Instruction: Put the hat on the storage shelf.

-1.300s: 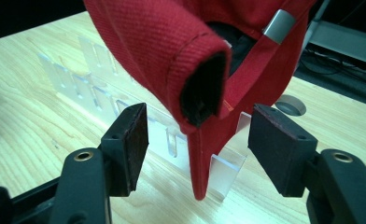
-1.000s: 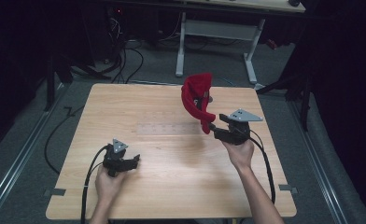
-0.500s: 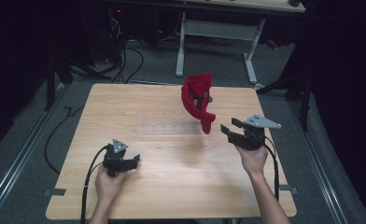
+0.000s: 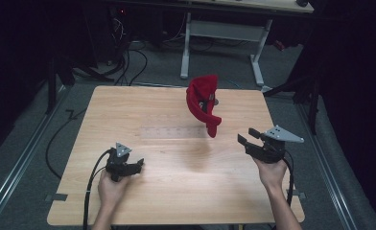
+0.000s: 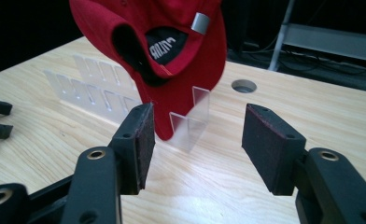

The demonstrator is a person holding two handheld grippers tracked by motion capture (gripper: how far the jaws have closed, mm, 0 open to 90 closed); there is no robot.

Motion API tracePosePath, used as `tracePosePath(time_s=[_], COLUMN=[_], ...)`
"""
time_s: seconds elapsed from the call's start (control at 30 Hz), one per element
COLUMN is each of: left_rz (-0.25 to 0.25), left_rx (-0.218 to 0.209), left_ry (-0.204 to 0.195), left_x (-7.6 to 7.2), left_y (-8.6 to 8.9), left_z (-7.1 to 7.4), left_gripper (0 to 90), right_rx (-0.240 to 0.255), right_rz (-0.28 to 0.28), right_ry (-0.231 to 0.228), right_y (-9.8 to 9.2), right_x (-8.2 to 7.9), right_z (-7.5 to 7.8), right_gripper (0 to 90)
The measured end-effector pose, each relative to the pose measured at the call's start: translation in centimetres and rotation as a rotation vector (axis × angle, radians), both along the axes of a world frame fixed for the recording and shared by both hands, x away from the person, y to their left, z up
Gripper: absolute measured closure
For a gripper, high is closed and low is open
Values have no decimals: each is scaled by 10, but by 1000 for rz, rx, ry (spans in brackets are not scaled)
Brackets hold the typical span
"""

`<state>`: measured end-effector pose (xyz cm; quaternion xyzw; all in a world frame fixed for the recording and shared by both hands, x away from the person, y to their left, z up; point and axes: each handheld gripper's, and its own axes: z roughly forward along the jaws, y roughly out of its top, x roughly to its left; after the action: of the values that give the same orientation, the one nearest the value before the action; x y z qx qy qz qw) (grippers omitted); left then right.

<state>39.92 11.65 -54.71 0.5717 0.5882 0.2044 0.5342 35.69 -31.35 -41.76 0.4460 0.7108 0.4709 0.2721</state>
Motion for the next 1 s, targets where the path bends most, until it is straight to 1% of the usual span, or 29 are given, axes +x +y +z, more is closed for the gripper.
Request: tracePosePath(time_s=[0.07,0.13,0.27,0.37,0.43,0.57,0.67,0.7,0.73,0.77,0.9,0.93,1.0], left_rz=[0,0,1,1,1,0,0,1,1,0,1,1,1], left_rx=[0,0,0,0,0,1,0,0,0,0,0,0,0], left_ry=[0,0,0,0,0,0,0,0,0,0,0,0,0], left_x=[0,0,0,0,0,0,0,0,0,0,0,0,0], left_y=[0,0,0,0,0,0,0,0,0,0,0,0,0], left_z=[0,0,0,0,0,0,0,0,0,0,0,0,0], left_gripper=[260,259,259,259,259,259,259,259,259,259,259,259,259], right_rx=[10,9,3,3,9,4,-10,-17,-17,-29,-43,-48,-65], right_rz=[-2,-4,-6,-8,-17,-24,-25,-26,-26,-27,-35,-40,-54], right_ry=[-11,-15,-5,-6,-7,6,28,41,41,56,94,114,140], right_y=[-3,-4,-6,-8,-12,-14,-15,-14,-14,-14,-13,-13,-13], right_x=[-3,-6,-11,-14,-17,-19,-20,-20,-20,-19,-17,-16,-14], right_z=[0,-1,-9,-12,-21,-32,-42,-47,-47,-53,-66,-70,-78], right_gripper=[437,436,431,431,430,429,428,428,428,429,429,429,430])
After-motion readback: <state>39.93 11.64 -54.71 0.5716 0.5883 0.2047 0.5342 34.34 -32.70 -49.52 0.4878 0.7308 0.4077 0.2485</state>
